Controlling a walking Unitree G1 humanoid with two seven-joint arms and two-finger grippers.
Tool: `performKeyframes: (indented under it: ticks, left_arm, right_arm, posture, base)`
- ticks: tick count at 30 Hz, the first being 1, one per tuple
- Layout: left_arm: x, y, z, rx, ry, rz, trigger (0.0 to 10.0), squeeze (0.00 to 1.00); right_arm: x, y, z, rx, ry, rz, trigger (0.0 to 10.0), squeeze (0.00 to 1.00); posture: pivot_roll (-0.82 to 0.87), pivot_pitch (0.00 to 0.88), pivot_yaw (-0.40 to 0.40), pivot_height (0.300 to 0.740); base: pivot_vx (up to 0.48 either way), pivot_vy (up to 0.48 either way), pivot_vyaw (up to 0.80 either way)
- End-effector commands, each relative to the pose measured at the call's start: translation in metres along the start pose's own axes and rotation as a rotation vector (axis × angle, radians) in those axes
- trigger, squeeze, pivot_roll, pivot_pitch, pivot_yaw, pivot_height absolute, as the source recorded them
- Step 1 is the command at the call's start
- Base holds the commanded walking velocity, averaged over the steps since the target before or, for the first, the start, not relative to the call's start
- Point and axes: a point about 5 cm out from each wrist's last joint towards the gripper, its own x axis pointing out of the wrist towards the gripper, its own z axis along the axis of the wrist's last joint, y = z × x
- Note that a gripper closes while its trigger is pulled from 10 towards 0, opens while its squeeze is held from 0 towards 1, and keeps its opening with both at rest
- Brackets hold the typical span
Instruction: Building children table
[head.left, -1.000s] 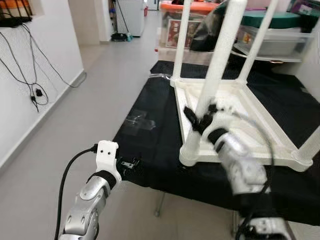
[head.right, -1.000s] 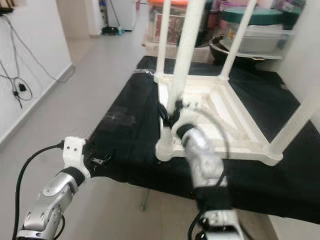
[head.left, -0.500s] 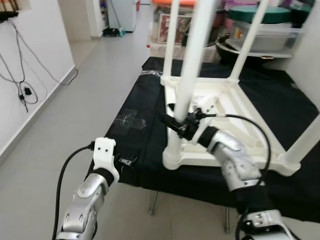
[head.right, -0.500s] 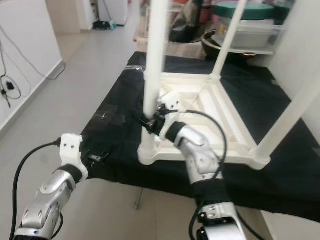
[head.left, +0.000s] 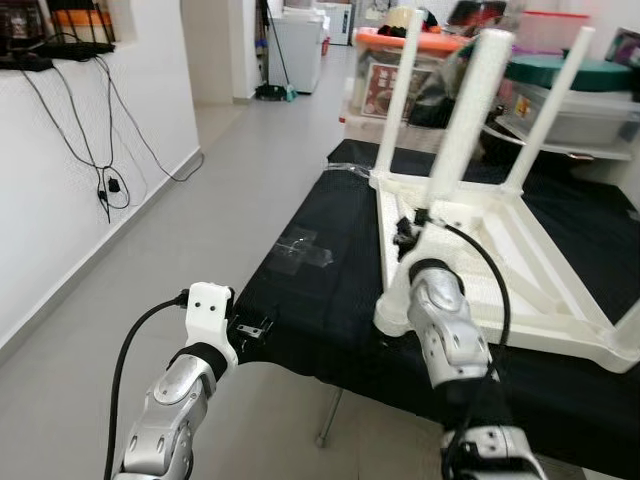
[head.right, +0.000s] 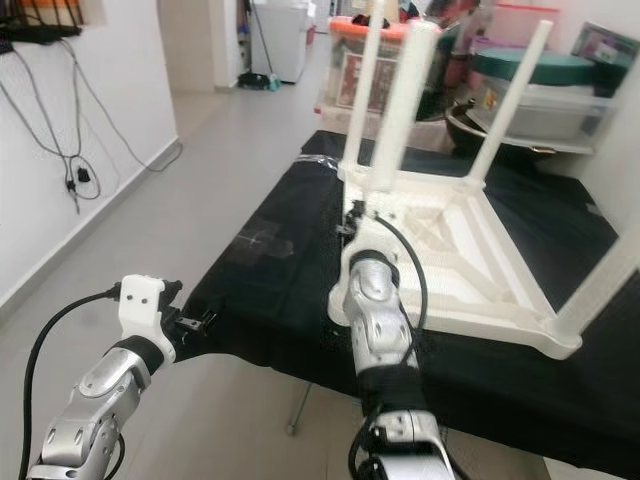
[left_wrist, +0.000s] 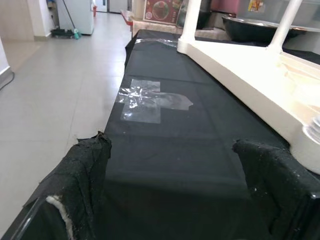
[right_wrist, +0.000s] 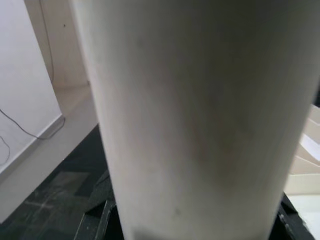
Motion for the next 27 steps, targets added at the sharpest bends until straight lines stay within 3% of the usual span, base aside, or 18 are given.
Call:
performKeyframes:
  ticks: [1, 3, 4, 6, 9, 11, 13, 17, 19, 21, 22, 23, 24, 26, 27]
  left_arm:
    - [0.0, -0.003, -0.003, 0.006, 0.019, -0.017, 10.0, 0.0]
    - [0.0, -0.003, -0.003, 0.006, 0.019, -0.017, 10.0, 0.0]
    - [0.001, -0.001, -0.002, 0.002, 0.013, -0.015, 10.0, 0.0]
    - [0.001, -0.001, -0.002, 0.002, 0.013, -0.015, 10.0, 0.0]
    - [0.002, 0.0, -0.002, 0.0, 0.01, -0.011, 10.0, 0.0]
    - [0.002, 0.0, -0.002, 0.0, 0.01, -0.011, 10.0, 0.0]
    - [0.001, 0.001, -0.002, 0.001, 0.011, -0.01, 10.0, 0.0]
    - [0.001, 0.002, -0.002, 0.003, 0.011, -0.005, 10.0, 0.0]
    - [0.003, 0.002, -0.001, 0.008, 0.01, -0.003, 10.0, 0.0]
    - [0.004, 0.002, -0.001, 0.01, 0.009, -0.003, 10.0, 0.0]
    - [0.005, 0.002, 0.001, 0.012, 0.004, -0.002, 10.0, 0.0]
    - [0.005, 0.002, 0.001, 0.012, 0.004, -0.002, 10.0, 0.0]
    - [0.006, 0.003, 0.002, 0.016, -0.002, 0.001, 10.0, 0.0]
    - [0.006, 0.003, 0.002, 0.016, -0.002, 0.001, 10.0, 0.0]
    - [0.005, 0.002, 0.002, 0.017, -0.002, 0.002, 10.0, 0.0]
  right_arm:
    - [-0.012, 0.002, -0.017, 0.053, 0.091, 0.086, 10.0, 1.0]
    - [-0.012, 0.002, -0.017, 0.053, 0.091, 0.086, 10.0, 1.0]
    - [-0.005, 0.011, 0.001, 0.048, 0.034, 0.239, 10.0, 0.0]
    - [-0.005, 0.011, 0.001, 0.048, 0.034, 0.239, 10.0, 0.0]
    - [0.008, 0.013, 0.038, 0.047, -0.055, 0.608, 10.0, 0.0]
    - [0.008, 0.013, 0.038, 0.047, -0.055, 0.608, 10.0, 0.0]
    - [0.007, 0.012, 0.054, -0.016, -0.082, 0.785, 10.0, 0.0]
    - [0.003, 0.013, 0.06, -0.061, -0.083, 0.893, 10.0, 0.0]
    - [0.003, 0.017, 0.05, -0.114, -0.033, 0.989, 10.0, 0.0]
    - [0.004, 0.019, 0.045, -0.13, -0.015, 1.008, 10.0, 0.0]
    - [0.007, 0.023, 0.038, -0.153, -0.008, 0.994, 2.5, 0.0]
    - [0.007, 0.023, 0.038, -0.153, -0.008, 0.994, 2.5, 0.0]
    - [0.017, 0.026, 0.032, -0.213, -0.041, 0.895, 0.0, 0.0]
    - [0.017, 0.026, 0.032, -0.213, -0.041, 0.895, 0.0, 0.0]
    - [0.029, 0.02, 0.028, -0.189, -0.023, 0.712, 0.0, 0.0]
  posture:
    - [0.07, 0.0, -0.055, 0.74]
    - [0.07, 0.0, -0.055, 0.74]
    - [0.07, 0.0, -0.061, 0.74]
    - [0.07, 0.0, -0.061, 0.74]
    - [0.08, 0.0, -0.067, 0.74]
    - [0.08, 0.0, -0.067, 0.74]
    - [0.08, 0.0, -0.07, 0.74]
    - [0.09, 0.0, -0.073, 0.74]
    - [0.1, 0.0, -0.083, 0.74]
    - [0.1, 0.0, -0.083, 0.74]
    - [0.11, 0.0, -0.084, 0.74]
    - [0.11, 0.0, -0.084, 0.74]
    - [0.12, 0.0, -0.085, 0.74]
    - [0.12, 0.0, -0.085, 0.74]
    - [0.12, 0.0, -0.084, 0.74]
  base:
    - [0.0, 0.0, 0.0]
    - [0.0, 0.0, 0.0]
    - [0.0, 0.0, 0.0]
    - [0.0, 0.0, 0.0]
    - [0.0, 0.0, 0.0]
    - [0.0, 0.0, 0.0]
    - [0.0, 0.0, 0.0]
    - [0.0, 0.0, 0.0]
    - [0.0, 0.0, 0.0]
    - [0.0, 0.0, 0.0]
    - [0.0, 0.0, 0.0]
    - [0.0, 0.0, 0.0]
    - [0.0, 0.0, 0.0]
    - [0.0, 0.0, 0.0]
    - [0.0, 0.0, 0.0]
